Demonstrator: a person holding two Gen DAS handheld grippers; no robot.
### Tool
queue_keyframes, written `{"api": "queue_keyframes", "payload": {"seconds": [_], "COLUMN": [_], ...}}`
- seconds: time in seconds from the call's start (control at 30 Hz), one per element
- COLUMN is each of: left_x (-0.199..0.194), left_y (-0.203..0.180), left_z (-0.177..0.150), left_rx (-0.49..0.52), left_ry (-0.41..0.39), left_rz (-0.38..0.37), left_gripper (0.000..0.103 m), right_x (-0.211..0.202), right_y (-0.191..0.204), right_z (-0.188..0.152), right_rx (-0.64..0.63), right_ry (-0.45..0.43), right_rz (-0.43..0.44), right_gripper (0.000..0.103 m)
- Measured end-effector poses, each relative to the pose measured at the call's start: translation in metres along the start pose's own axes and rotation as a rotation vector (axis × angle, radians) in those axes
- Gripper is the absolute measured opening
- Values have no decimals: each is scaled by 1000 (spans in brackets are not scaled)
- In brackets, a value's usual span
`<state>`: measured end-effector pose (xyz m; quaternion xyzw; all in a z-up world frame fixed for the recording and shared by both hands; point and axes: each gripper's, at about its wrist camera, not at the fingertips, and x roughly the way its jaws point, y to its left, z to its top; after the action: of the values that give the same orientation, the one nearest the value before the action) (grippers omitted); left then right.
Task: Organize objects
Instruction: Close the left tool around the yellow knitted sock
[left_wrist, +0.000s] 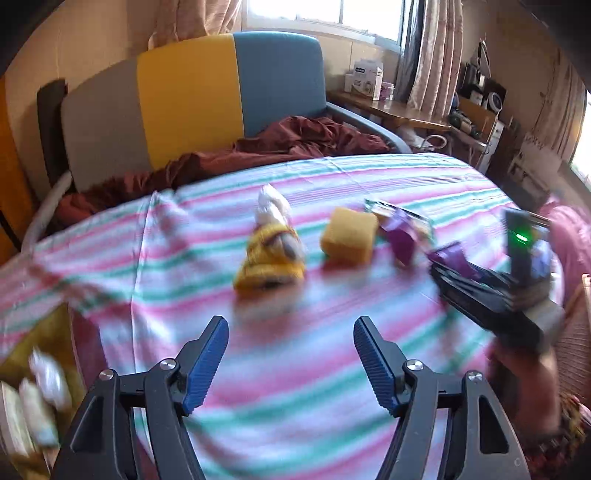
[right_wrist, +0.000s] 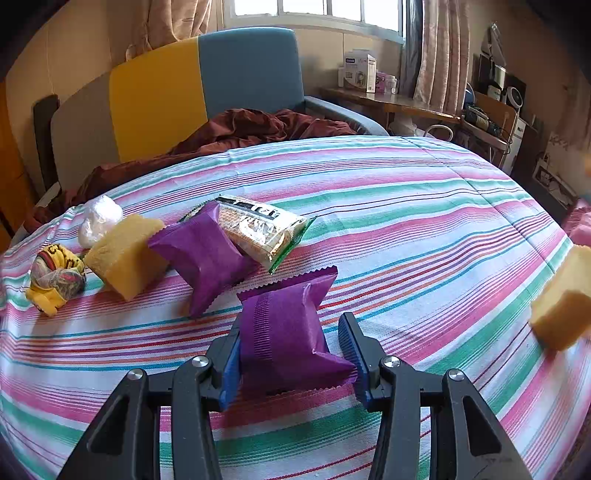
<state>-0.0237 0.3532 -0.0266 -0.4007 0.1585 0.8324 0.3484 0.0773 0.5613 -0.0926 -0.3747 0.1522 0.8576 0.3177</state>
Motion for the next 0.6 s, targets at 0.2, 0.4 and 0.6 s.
{"api": "queue_keyframes", "payload": {"seconds": [0.2,0.4,0.6], "left_x": [45,61,81], "left_y": [7,0,-1], "left_z": [24,33,35], "left_rx": [-38,18,14], "left_ry": [29,-27,-12], "left_rz": [56,114,126], "left_gripper": [72,81,81], "right_x": [0,1,0], "right_y": [2,2,0], "right_z": [-1,-1,-1], "right_rx": [-9,-8,-7], "right_ry": [-7,-12,-17], "right_rz": [-15,-19,-13], "right_gripper": [49,49,50]}}
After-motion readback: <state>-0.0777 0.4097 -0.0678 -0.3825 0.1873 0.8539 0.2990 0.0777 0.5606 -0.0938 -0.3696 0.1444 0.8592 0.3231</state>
